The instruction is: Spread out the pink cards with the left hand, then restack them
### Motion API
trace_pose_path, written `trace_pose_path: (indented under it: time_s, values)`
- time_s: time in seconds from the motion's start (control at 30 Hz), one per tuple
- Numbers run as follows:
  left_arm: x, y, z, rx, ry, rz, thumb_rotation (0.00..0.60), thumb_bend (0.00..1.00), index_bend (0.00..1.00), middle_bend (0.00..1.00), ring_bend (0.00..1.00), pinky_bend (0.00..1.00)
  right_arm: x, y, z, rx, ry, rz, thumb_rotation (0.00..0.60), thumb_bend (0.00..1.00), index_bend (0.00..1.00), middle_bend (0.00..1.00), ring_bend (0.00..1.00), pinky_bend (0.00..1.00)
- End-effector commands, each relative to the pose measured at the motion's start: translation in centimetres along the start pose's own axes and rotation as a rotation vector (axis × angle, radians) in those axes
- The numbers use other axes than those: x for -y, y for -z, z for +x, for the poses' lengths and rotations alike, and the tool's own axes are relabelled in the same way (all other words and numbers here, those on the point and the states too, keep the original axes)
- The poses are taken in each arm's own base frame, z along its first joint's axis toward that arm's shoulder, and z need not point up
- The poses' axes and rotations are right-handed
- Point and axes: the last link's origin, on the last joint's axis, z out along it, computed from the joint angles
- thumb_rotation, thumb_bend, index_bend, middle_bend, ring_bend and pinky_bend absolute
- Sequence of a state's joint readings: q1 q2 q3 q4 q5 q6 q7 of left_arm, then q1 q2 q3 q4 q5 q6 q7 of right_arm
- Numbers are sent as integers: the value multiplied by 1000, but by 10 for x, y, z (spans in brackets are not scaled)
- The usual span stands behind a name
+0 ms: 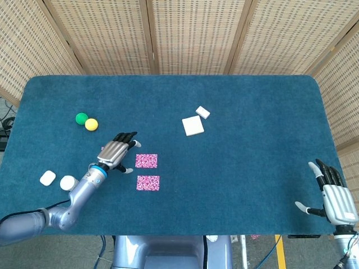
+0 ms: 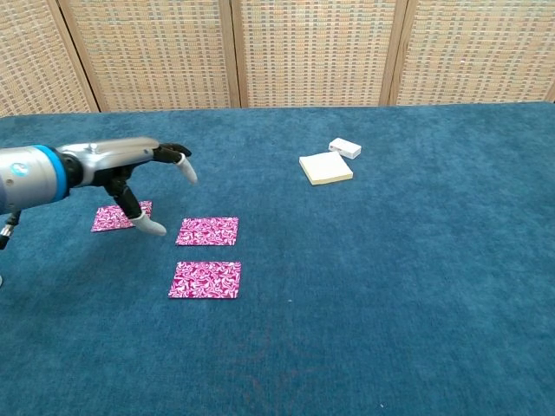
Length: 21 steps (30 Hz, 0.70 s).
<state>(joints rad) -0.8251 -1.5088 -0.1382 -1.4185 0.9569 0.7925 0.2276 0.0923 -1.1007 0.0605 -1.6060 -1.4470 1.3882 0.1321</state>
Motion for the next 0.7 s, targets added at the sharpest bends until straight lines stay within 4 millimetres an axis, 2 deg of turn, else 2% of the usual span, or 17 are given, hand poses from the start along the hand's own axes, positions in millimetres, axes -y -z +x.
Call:
trace_pose_path:
  time_s: [0.03, 0.27, 0.7]
  values:
    - [-15, -11, -3, 5, -23, 6, 600, 235, 273, 0, 0, 0, 0, 0, 0, 1, -2, 1, 600, 2, 0, 0, 0, 0]
    - [-26, -20, -12, 31, -15, 42, 600, 283, 275, 0, 0, 0, 0, 0, 0, 2, -5, 4, 600, 1, 0, 0, 0, 0]
    - [-30, -30, -26, 51, -32, 80, 600, 274, 276, 0, 0, 0, 0, 0, 0, 4, -6, 5, 600, 1, 0, 0, 0, 0]
